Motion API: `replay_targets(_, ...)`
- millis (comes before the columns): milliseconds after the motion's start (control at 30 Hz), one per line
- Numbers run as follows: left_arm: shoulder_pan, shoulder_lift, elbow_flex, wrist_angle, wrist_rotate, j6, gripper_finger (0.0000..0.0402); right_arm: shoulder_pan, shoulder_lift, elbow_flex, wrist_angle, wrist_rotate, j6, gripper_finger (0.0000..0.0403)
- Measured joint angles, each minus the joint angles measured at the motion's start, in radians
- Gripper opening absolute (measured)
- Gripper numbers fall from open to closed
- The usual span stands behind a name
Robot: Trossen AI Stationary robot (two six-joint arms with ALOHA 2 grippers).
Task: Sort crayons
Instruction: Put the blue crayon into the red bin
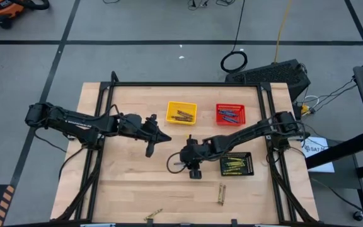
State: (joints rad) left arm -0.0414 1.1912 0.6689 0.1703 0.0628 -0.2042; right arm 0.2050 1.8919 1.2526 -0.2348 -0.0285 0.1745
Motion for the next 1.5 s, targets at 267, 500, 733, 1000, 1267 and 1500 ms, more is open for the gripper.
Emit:
replay_targets(267, 0.000, 0.000, 0.000, -0.001, 0.000, 0.000, 0.0000, 0.000, 0.073, 0.000, 0.037, 0.001, -0.012, 0.0120)
replay_targets(500, 0.000, 0.000, 0.000, -0.004, 0.000, 0.001, 0.0000, -0.002, 0.100, 0.000, 0.035, 0.053, -0.036, 0.0120)
replay_targets(733, 0.000, 0.000, 0.000, -0.006, 0.000, 0.001, 0.0000, -0.002, 0.103, 0.001, 0.004, 0.055, -0.009, 0.0085)
replay_targets(1000, 0.000, 0.000, -0.001, -0.031, 0.000, 0.001, 0.0000, -0.003, 0.127, 0.005, -0.021, 0.055, 0.051, 0.0009)
replay_targets(1267, 0.000, 0.000, -0.002, -0.056, -0.001, 0.002, 0.0000, -0.003, 0.108, 0.003, -0.026, 0.015, 0.082, 0.0003)
replay_targets(1500, 0.000, 0.000, -0.002, -0.059, -0.001, 0.002, 0.0000, 0.000, 0.022, -0.002, -0.100, -0.045, 0.123, 0.0001)
